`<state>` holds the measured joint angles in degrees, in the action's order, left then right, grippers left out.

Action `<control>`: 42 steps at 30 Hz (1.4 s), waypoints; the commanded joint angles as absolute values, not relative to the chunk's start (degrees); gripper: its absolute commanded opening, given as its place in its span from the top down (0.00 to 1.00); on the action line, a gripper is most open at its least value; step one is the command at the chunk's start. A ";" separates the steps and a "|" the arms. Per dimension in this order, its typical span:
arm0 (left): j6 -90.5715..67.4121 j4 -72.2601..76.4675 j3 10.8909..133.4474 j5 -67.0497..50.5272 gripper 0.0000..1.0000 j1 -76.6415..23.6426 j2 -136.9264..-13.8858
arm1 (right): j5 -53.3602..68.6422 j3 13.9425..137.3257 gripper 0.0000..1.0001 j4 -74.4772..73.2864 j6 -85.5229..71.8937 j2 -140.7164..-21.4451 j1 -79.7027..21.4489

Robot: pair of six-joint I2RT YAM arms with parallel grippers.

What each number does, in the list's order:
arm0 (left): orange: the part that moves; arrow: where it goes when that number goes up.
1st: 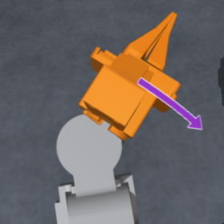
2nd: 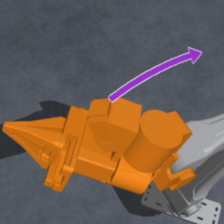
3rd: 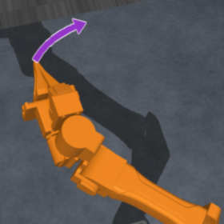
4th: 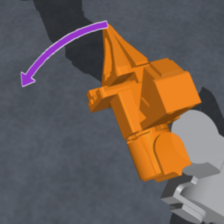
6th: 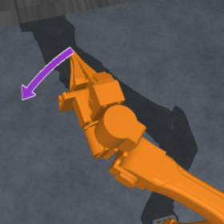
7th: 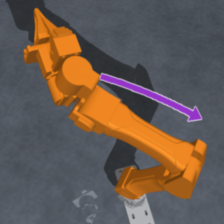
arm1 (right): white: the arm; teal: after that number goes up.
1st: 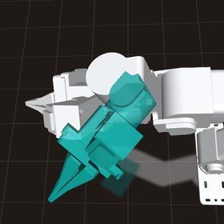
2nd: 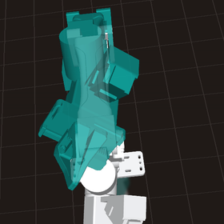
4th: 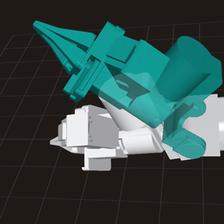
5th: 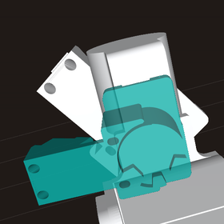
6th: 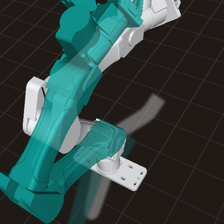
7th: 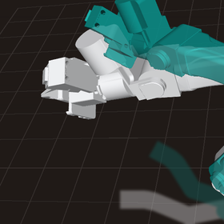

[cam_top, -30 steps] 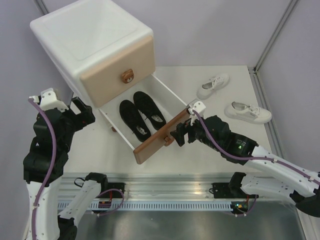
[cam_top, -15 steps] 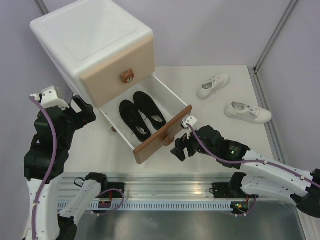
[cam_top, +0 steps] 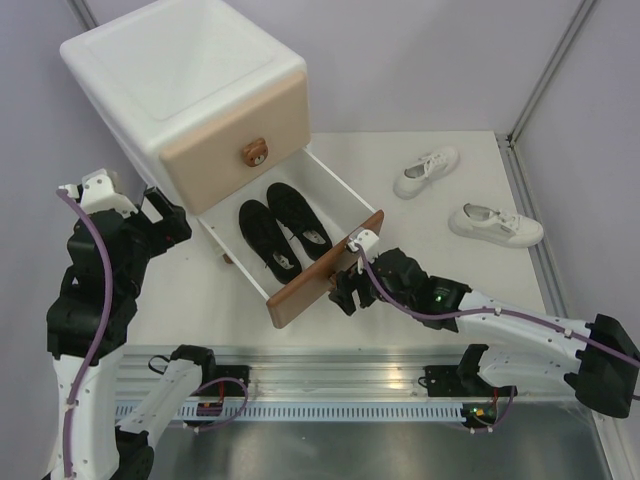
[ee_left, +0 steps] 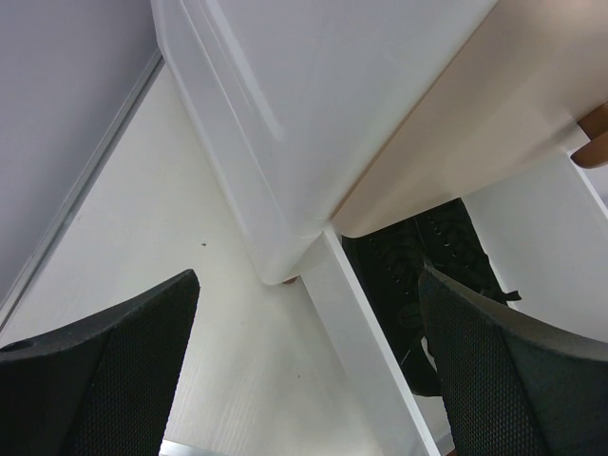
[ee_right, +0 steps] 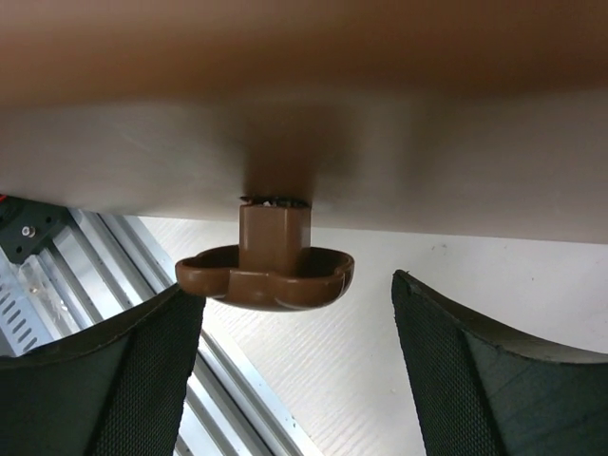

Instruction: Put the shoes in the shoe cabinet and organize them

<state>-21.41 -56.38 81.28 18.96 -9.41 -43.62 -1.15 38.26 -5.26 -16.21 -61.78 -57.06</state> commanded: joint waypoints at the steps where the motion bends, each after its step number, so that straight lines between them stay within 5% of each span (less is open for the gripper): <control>1: -22.06 -54.14 83.32 18.54 0.00 -9.58 -43.86 | -3.43 38.58 0.18 -0.18 -16.96 -62.31 -57.22; 6: -21.88 -54.05 83.14 18.81 0.00 -9.58 -43.59 | -4.48 39.55 0.24 1.41 -17.05 -63.89 -57.31; 16: -21.80 -54.05 83.23 18.72 0.00 -9.67 -43.86 | -4.74 43.23 0.60 0.80 -15.91 -64.34 -58.18; 42: -22.24 -54.05 81.48 18.11 0.00 -9.93 -40.69 | -11.16 58.00 0.60 5.27 -10.99 -75.67 -58.36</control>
